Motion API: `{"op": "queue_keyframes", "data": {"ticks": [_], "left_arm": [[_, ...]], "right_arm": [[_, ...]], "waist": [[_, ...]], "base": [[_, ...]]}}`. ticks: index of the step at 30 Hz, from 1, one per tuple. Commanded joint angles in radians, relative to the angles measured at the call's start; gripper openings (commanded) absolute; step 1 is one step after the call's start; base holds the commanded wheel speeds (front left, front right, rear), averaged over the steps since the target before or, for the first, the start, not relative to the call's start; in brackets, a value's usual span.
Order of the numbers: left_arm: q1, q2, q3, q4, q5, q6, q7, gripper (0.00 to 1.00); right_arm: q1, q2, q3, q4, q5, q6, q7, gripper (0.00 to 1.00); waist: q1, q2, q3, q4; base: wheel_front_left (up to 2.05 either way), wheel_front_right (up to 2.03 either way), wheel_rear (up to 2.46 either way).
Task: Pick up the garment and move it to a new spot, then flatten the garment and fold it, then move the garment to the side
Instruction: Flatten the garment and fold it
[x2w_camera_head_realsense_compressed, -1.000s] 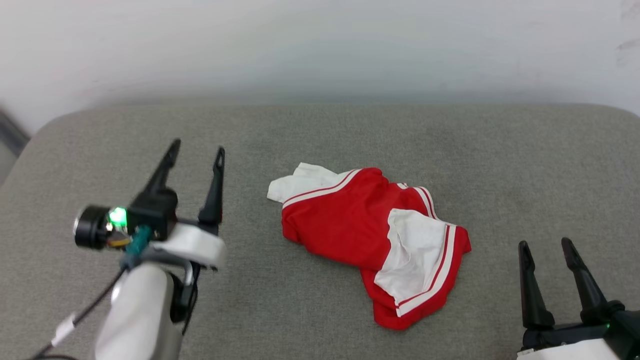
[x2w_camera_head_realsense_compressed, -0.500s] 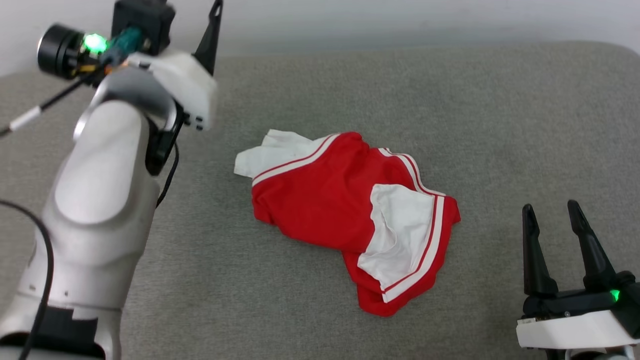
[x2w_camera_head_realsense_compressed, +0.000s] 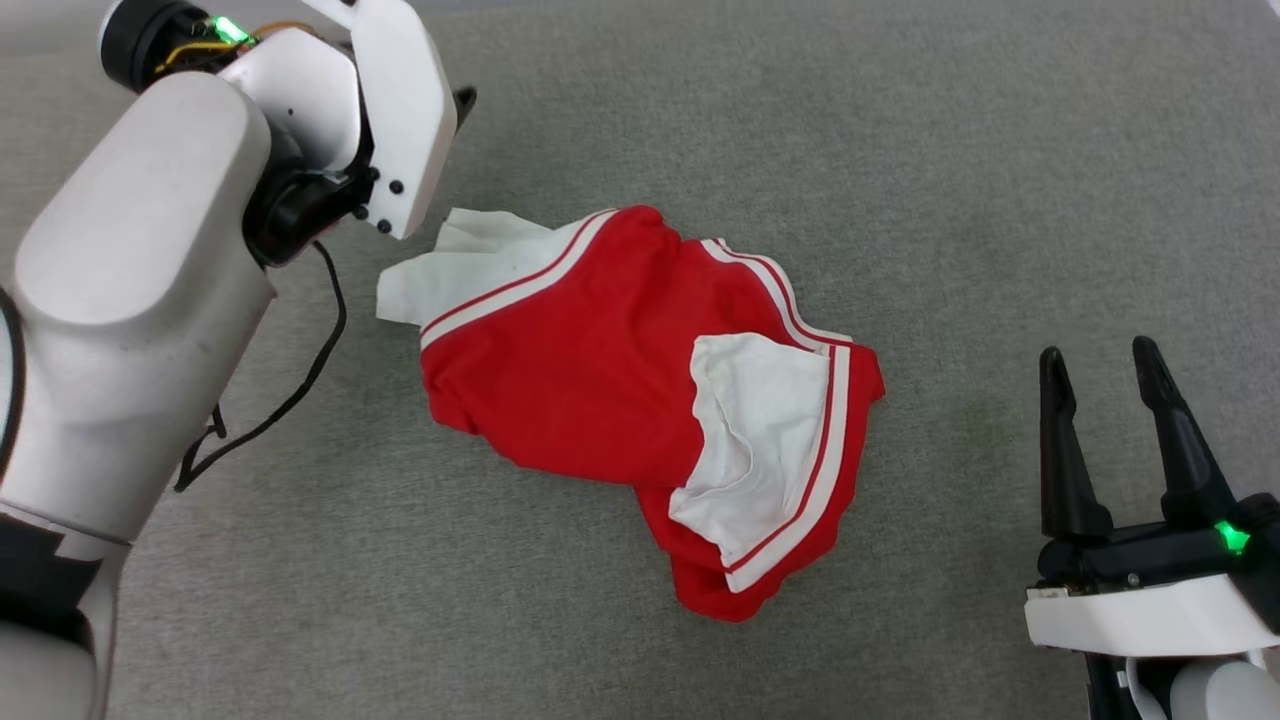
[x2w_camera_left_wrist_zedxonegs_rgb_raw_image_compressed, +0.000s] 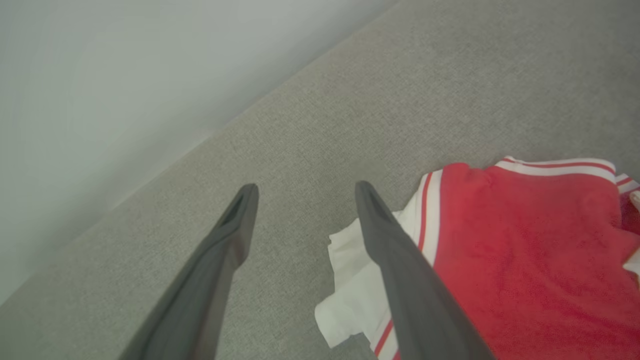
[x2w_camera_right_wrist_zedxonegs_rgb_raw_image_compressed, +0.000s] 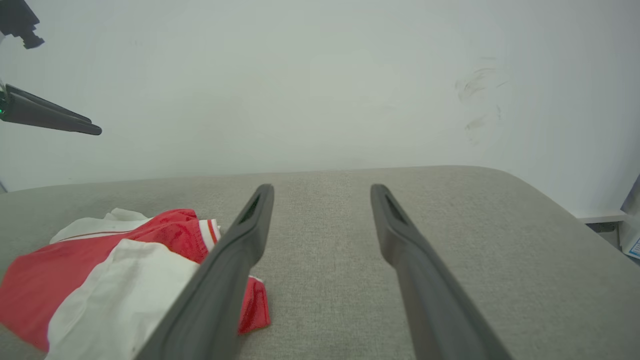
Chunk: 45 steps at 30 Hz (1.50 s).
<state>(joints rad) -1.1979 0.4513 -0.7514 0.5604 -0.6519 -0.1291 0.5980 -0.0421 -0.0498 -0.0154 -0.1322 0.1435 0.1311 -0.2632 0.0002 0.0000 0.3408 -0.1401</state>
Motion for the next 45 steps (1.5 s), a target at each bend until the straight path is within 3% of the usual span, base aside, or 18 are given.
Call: {"op": "queue_keyframes", "data": {"ticks": [1, 10, 16, 20, 21, 22, 31, 32, 33, 38, 45], "left_arm": [[-0.022, 0.018, -0.031, -0.006, -0.056, 0.0, 0.059, 1.0], [-0.043, 0.109, -0.251, -0.017, -0.2, 0.0, 0.312, 1.0], [-0.002, 0.14, -0.373, -0.018, -0.25, 0.0, 0.384, 1.0], [0.015, 0.139, -0.449, -0.026, -0.274, -0.001, 0.371, 1.0], [0.012, 0.138, -0.462, -0.027, -0.281, -0.001, 0.359, 0.25], [0.011, 0.137, -0.472, -0.023, -0.285, -0.001, 0.351, 0.0], [-0.052, 0.176, -0.503, -0.097, -0.304, 0.001, 0.134, 0.0], [-0.046, 0.194, -0.508, -0.116, -0.304, 0.001, 0.113, 0.0], [-0.014, 0.251, -0.515, -0.16, -0.325, 0.001, 0.067, 0.0], [0.063, 0.348, -0.508, -0.166, -0.377, 0.003, 0.015, 0.0], [0.228, 0.405, -0.516, -0.132, -0.437, 0.031, -0.018, 0.0]], "right_arm": [[-0.019, -0.001, -0.001, -0.005, 0.008, -0.001, -0.002, 1.0], [-0.049, -0.001, 0.014, -0.008, 0.021, 0.0, -0.002, 1.0], [-0.056, -0.001, 0.016, -0.007, 0.027, -0.001, -0.002, 1.0], [-0.066, -0.001, 0.024, -0.003, 0.024, 0.0, -0.002, 1.0], [-0.07, -0.001, 0.026, -0.003, 0.023, -0.001, -0.002, 1.0], [-0.073, -0.001, 0.03, -0.003, 0.021, 0.0, -0.002, 1.0], [-0.044, -0.001, 0.02, 0.009, 0.011, -0.001, -0.002, 1.0], [-0.039, -0.001, 0.019, 0.01, 0.01, -0.001, -0.002, 1.0], [-0.025, -0.001, 0.012, 0.013, 0.002, -0.001, -0.002, 1.0], [-0.009, -0.001, 0.003, 0.015, -0.012, -0.001, -0.002, 1.0], [0.0, -0.001, 0.008, 0.018, -0.023, -0.001, -0.002, 1.0]], "waist": [[-0.0002, 0.0, 0.026, -0.022], [-0.0002, 0.0, 0.085, -0.061], [-0.0002, 0.0, 0.103, -0.072], [-0.0002, 0.0, 0.11, -0.067], [-0.0002, 0.0, 0.111, -0.064], [-0.0002, 0.0, 0.111, -0.061], [-0.0002, 0.0, 0.044, -0.003], [-0.0002, 0.0, 0.033, 0.004], [-0.0002, 0.0, 0.002, 0.03], [-0.0002, 0.0, -0.029, 0.065], [-0.0002, 0.0, -0.043, 0.077]], "base": [[0.0, 0.0, 0.0], [0.0, 0.0, 0.0], [0.0, 0.0, 0.0], [0.0, 0.0, 0.0], [0.0, 0.0, 0.0], [0.0, 0.0, 0.0], [0.0, 0.0, 0.0], [0.0, 0.0, 0.0], [0.0, 0.0, 0.0], [0.0, 0.0, 0.0], [0.0, 0.0, 0.0]]}}
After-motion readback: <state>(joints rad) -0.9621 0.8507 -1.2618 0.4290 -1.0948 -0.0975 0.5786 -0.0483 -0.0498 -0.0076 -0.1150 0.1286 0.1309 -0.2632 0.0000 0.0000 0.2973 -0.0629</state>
